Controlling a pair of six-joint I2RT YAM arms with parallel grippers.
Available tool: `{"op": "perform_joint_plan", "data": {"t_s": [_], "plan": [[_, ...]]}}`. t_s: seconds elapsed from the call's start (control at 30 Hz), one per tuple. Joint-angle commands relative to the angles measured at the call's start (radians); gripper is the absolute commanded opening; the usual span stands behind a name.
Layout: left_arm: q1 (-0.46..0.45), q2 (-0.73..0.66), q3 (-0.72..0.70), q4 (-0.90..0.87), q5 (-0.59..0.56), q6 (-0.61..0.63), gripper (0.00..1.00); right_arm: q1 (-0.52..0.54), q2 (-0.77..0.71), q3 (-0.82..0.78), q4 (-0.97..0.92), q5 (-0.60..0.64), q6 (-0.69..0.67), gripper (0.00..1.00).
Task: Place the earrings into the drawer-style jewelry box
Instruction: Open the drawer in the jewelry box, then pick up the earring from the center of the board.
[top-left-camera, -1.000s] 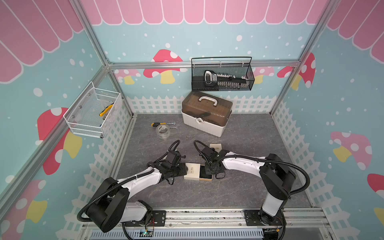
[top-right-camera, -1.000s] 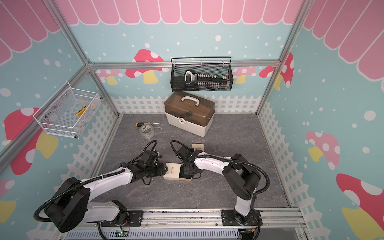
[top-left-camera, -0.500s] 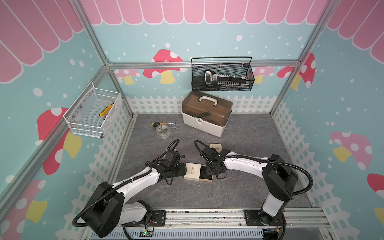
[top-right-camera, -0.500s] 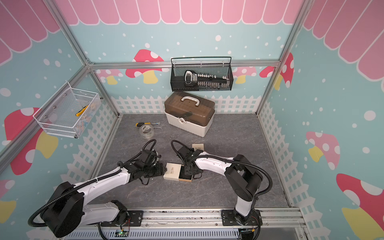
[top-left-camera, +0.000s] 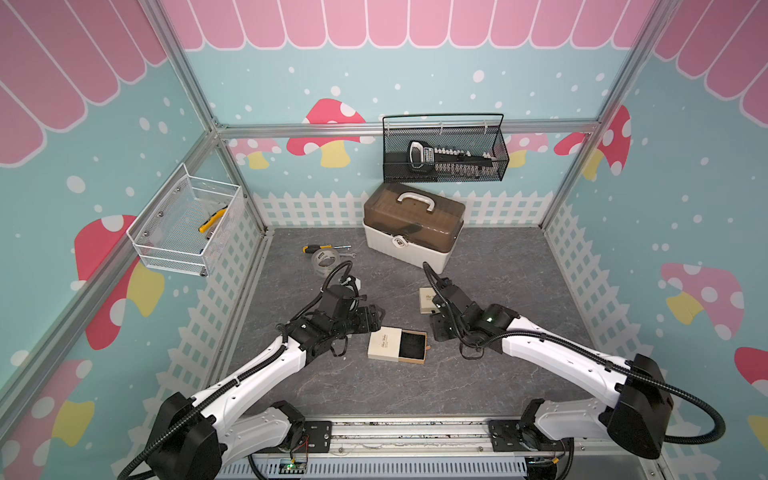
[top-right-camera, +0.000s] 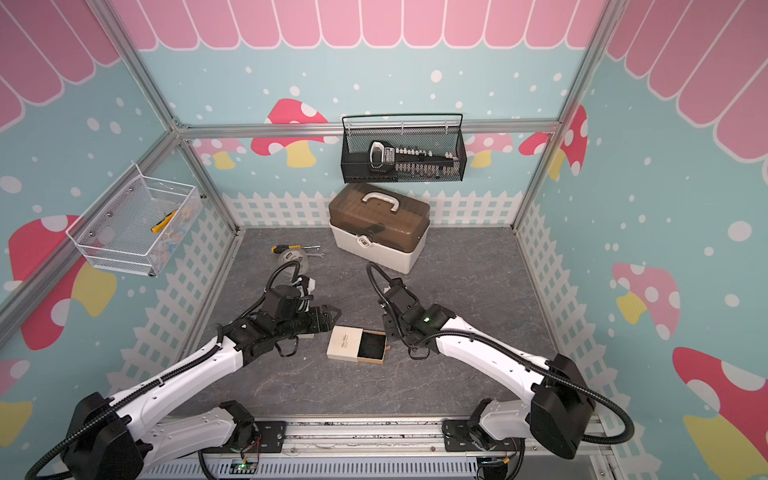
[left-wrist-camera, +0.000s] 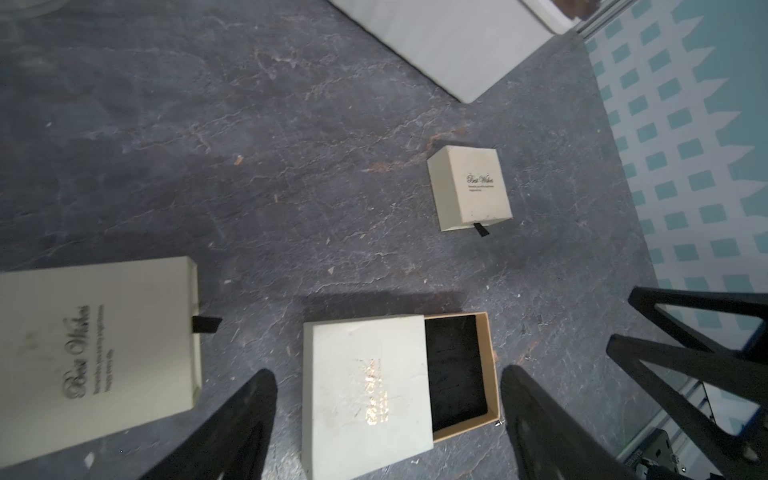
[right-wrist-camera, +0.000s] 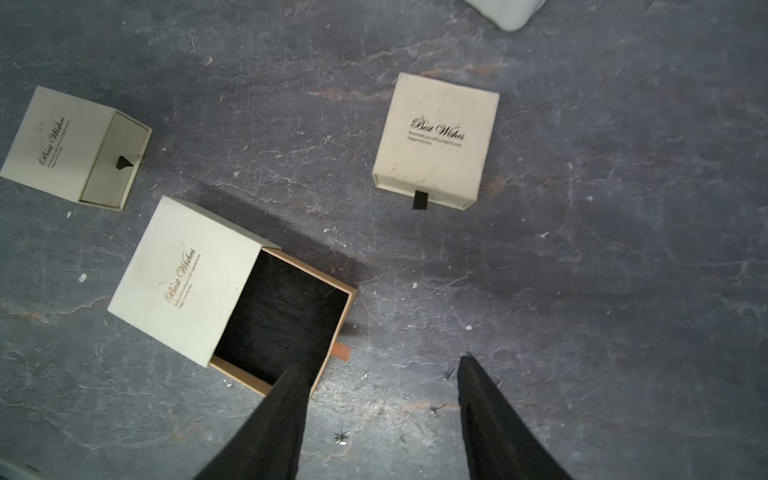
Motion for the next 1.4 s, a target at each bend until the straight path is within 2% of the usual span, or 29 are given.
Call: {"op": "perform_joint_plan", "data": {"t_s": [0.0,0.13,0.17,0.23,0.27,0.43,0.57,0.8,1.1,1.37], "plan": [[-0.044,0.052,-0.008,0.193,0.023,0.049,0.85,-0.095,-0.047,-0.071,0.040,-0.037,-0.140,0.60],[-0.088,0.152,0.019,0.322,0.077,0.078,0.84,-0.201,-0.094,-0.131,0.040,-0.152,-0.166,0.59],[-0.105,0.179,0.032,0.333,0.085,0.094,0.84,-0.221,-0.095,-0.138,0.022,-0.186,-0.157,0.56],[-0.137,0.227,0.060,0.333,0.087,0.124,0.84,-0.258,-0.075,-0.133,-0.020,-0.279,-0.148,0.40],[-0.152,0.250,0.071,0.331,0.091,0.137,0.83,-0.271,-0.062,-0.134,-0.034,-0.329,-0.144,0.36],[-0.213,0.304,0.028,0.455,0.112,0.123,0.83,-0.285,0.003,-0.154,-0.064,-0.428,-0.192,0.31],[-0.260,0.336,0.033,0.481,0.090,0.190,0.82,-0.301,0.057,-0.161,-0.091,-0.492,-0.234,0.29],[-0.269,0.309,0.006,0.550,0.124,0.223,0.81,-0.304,0.116,-0.173,-0.098,-0.567,-0.282,0.28],[-0.275,0.278,-0.072,0.564,0.137,0.225,0.81,-0.303,0.197,-0.170,-0.107,-0.551,-0.293,0.25],[-0.358,0.302,-0.046,0.538,0.129,0.271,0.80,-0.303,0.231,-0.171,-0.104,-0.551,-0.293,0.23]]}}
